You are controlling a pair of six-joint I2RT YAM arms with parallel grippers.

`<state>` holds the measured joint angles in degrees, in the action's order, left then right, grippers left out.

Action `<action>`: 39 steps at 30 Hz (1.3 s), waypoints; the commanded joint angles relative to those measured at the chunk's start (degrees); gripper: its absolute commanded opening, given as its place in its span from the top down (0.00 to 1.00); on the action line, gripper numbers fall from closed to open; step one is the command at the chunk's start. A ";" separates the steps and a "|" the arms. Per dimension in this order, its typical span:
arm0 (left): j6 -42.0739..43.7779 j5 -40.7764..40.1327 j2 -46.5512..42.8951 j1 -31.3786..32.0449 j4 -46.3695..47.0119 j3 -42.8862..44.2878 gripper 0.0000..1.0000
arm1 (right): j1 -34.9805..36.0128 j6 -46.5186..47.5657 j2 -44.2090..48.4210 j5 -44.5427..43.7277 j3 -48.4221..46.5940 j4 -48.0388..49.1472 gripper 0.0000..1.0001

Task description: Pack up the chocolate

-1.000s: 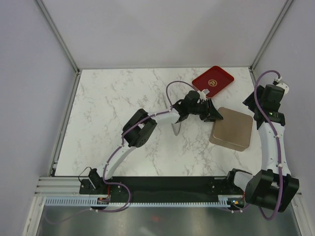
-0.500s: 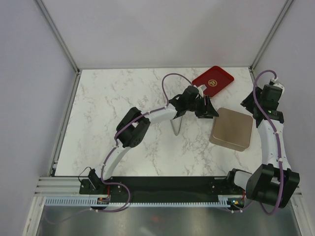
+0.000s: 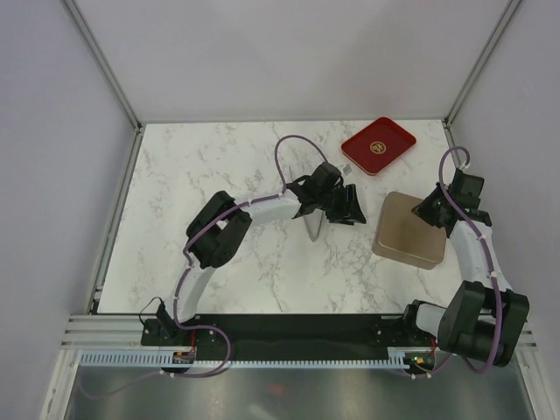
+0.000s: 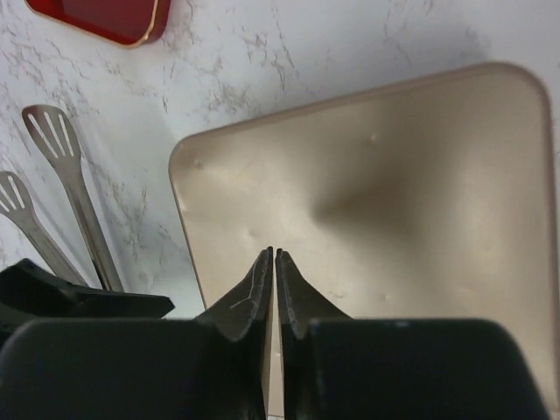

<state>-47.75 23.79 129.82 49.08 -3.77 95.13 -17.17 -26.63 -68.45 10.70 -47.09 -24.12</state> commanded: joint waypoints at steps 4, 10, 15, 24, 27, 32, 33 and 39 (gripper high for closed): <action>9.24 -5.59 -17.20 -0.65 -4.13 -7.06 0.44 | 0.12 -2.37 -0.37 8.01 6.13 5.74 0.94; 12.41 -10.25 -27.15 -1.18 -5.19 -16.73 0.39 | 0.82 -5.36 -4.94 10.75 11.75 13.92 0.95; 13.03 -10.26 -29.01 -1.62 -5.63 -18.84 0.39 | 1.08 -5.09 -6.00 9.08 11.67 14.36 0.96; 15.05 -8.15 -34.09 -1.79 -8.00 -17.88 0.39 | 2.57 -1.23 -2.14 1.90 3.60 7.17 0.94; 15.05 -8.23 -37.61 -1.79 -8.01 -18.75 0.39 | 7.66 0.79 -2.13 -6.26 -0.45 4.36 0.94; 17.49 -11.19 -45.35 -1.71 -10.88 -21.04 0.37 | 13.21 2.28 -5.11 -12.62 -3.80 3.46 0.94; 17.95 -12.27 -46.23 -1.71 -11.86 -21.91 0.36 | 13.13 2.81 -6.51 -14.63 -3.88 3.46 0.93; 17.69 -16.84 -50.98 -1.79 -13.54 -26.57 0.36 | 13.04 3.43 -9.16 -23.35 -1.96 6.18 0.93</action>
<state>-32.60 11.53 80.07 47.57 -14.94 71.31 -3.99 -24.23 -76.88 -5.17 -49.60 -19.27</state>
